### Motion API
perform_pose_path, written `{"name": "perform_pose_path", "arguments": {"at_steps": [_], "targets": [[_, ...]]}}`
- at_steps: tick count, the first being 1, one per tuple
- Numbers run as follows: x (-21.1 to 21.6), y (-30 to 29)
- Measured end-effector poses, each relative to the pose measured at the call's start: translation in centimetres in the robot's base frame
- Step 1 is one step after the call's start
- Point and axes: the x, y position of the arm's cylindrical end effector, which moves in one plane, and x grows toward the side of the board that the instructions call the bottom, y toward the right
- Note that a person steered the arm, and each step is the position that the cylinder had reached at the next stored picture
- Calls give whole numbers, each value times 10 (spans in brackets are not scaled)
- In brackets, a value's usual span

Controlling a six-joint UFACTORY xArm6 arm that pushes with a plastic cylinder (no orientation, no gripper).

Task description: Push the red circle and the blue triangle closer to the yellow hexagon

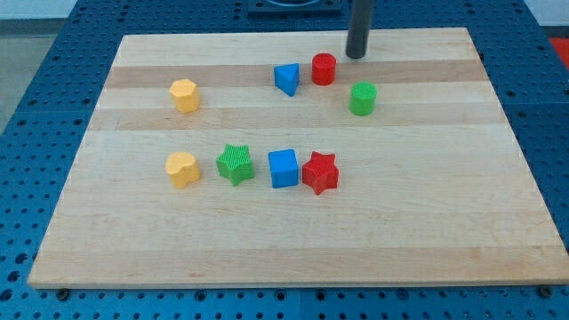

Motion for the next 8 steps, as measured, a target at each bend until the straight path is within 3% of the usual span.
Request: {"name": "perform_pose_path", "arguments": {"at_steps": [3, 5, 8], "targets": [[48, -31], [48, -77], [91, -115]]}}
